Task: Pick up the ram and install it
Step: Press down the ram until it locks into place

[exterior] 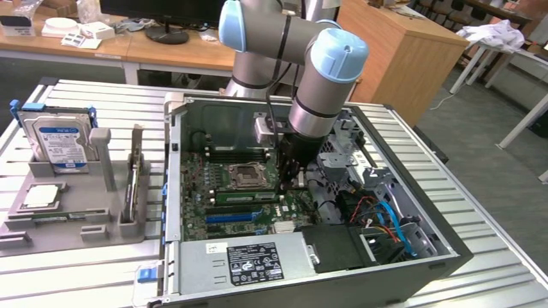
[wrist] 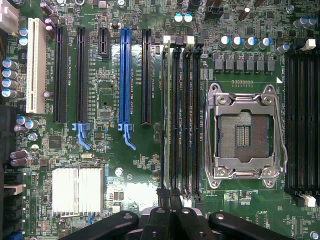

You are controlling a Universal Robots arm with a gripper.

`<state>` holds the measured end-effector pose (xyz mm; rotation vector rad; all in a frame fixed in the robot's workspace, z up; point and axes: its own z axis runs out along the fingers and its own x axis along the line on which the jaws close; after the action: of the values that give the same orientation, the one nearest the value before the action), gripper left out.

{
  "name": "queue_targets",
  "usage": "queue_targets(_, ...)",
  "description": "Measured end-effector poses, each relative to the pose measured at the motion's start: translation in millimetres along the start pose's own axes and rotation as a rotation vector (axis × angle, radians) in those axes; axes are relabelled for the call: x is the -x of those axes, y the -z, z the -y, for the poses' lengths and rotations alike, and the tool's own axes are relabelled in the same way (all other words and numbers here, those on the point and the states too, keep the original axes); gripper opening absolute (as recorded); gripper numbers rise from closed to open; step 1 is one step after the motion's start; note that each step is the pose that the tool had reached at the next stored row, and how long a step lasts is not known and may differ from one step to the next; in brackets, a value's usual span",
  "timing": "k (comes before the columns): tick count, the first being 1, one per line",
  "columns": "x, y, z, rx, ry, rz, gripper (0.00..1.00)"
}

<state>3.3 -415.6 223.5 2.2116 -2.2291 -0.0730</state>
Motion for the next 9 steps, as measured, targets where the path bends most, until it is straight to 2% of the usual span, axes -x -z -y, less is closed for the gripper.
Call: queue_targets(9, 0.0, -0.4, 0.0, 0.0001, 0.000, -0.0001, 0.11)
